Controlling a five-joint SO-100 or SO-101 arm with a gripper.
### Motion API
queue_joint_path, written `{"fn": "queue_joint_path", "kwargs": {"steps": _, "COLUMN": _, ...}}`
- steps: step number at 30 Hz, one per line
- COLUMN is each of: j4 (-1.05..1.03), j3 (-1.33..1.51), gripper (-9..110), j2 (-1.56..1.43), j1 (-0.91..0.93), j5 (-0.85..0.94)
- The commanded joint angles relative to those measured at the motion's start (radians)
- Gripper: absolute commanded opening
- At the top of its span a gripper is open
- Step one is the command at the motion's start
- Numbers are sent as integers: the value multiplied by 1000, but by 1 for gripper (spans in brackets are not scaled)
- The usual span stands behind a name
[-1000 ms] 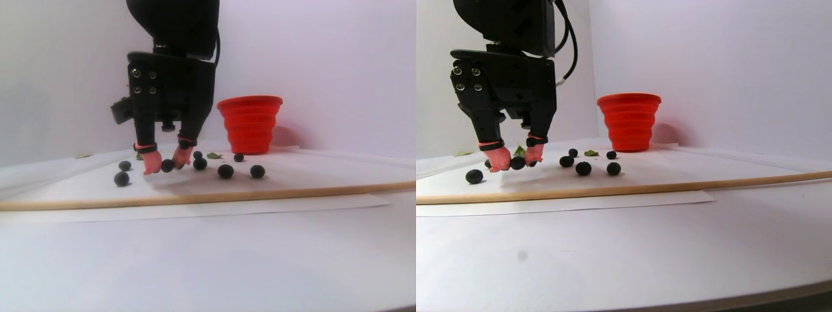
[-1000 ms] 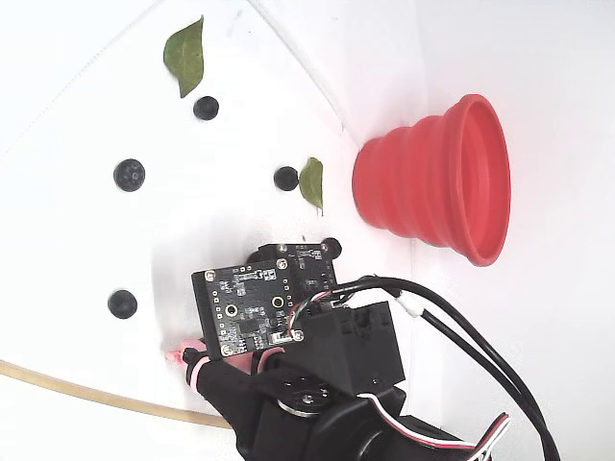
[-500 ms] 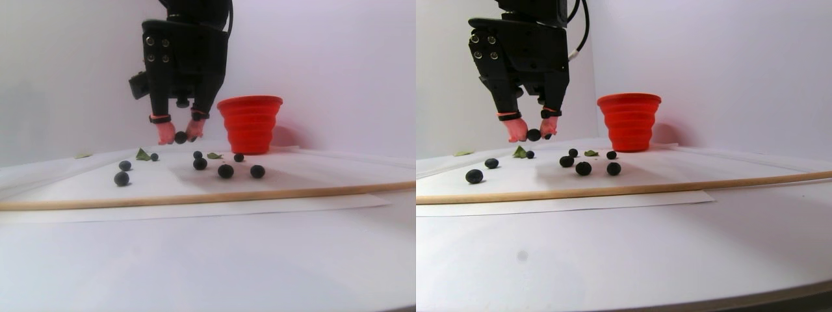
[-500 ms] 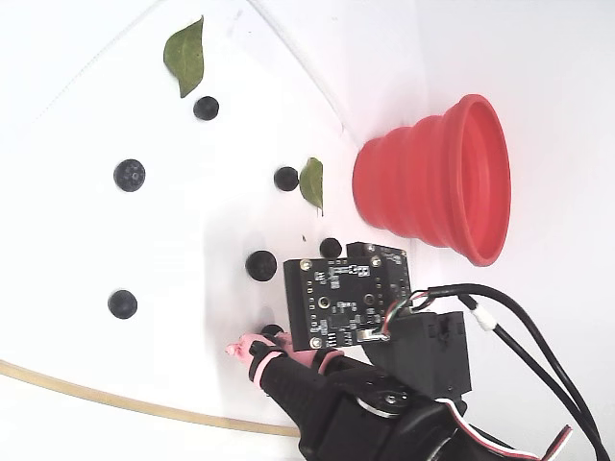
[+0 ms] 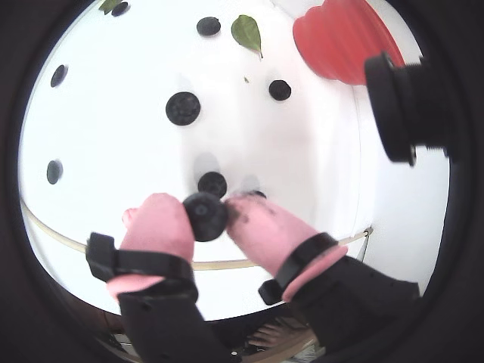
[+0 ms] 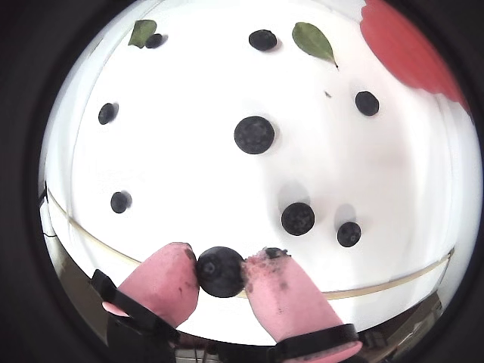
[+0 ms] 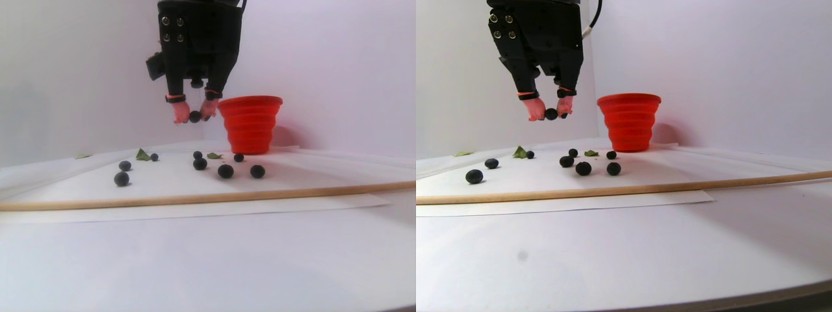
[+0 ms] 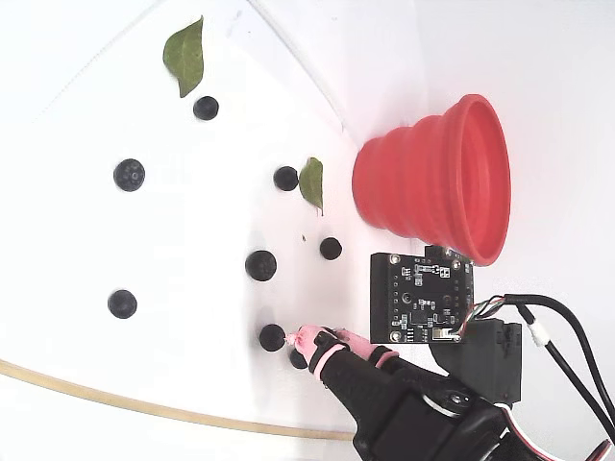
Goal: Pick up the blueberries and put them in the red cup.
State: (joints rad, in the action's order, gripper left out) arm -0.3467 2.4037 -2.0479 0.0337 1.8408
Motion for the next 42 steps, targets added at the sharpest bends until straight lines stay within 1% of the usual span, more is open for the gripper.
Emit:
{"fn": "queue_joint_path", "kwargs": {"steps": 1, "j4": -15, "j3": -78, "gripper": 11, "j2": -115, "j1": 9, "j5": -5}}
{"fn": "queue_joint_path", "kwargs": {"steps": 19, "j4": -31, "j3": -225, "gripper": 11, "j2": -163, "j1": 86, "j5": -55}}
{"fn": "queue_joint_path", "kwargs": {"steps": 31, "j4": -26, "j3": -322, "gripper": 11, "j2": -118, "j1": 129, "j5": -57}}
{"fn": "queue_joint_path", "kwargs": {"steps": 42, "j4": -2, "j3": -445, "gripper": 11, "j2": -11, "j1": 169, "j5": -80}}
